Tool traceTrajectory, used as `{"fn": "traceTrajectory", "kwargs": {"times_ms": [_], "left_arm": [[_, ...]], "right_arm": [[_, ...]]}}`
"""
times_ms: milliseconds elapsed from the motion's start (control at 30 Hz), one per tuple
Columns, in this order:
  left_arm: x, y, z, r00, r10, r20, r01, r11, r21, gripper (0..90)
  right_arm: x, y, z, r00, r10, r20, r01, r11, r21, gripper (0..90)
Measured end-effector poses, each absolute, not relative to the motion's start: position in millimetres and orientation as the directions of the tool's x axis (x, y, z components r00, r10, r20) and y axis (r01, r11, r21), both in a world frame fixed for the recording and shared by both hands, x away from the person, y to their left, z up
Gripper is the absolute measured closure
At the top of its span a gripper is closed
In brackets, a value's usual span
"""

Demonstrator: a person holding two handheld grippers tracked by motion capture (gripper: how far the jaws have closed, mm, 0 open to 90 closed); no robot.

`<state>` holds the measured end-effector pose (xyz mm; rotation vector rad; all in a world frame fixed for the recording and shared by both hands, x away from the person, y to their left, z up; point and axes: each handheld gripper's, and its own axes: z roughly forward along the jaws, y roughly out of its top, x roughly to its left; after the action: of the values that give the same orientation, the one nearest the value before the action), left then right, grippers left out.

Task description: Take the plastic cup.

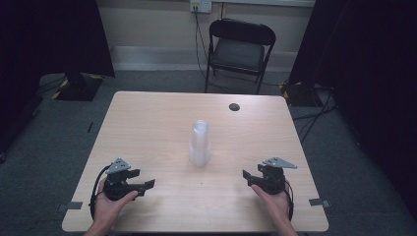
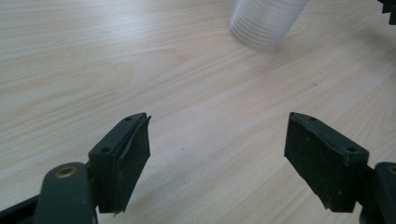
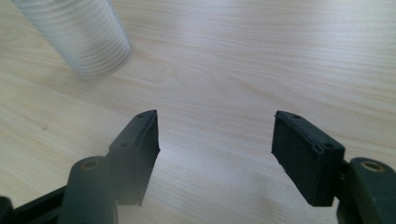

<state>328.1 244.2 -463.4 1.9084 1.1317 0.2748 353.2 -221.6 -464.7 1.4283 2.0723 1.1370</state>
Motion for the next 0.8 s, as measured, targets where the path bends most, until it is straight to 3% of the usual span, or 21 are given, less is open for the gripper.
{"fn": "traceTrajectory", "kwargs": {"times_ms": [433, 800], "left_arm": [[333, 242, -465, 0.565, 0.794, -0.227, 0.611, -0.217, 0.761, 23.3], [330, 242, -463, 0.571, 0.79, -0.222, 0.596, -0.214, 0.774, 23.6]], "right_arm": [[351, -219, -462, -0.45, 0.88, 0.15, 0.579, 0.159, 0.8, 36.9], [341, -205, -453, -0.526, 0.837, 0.151, 0.548, 0.198, 0.813, 32.7]]}}
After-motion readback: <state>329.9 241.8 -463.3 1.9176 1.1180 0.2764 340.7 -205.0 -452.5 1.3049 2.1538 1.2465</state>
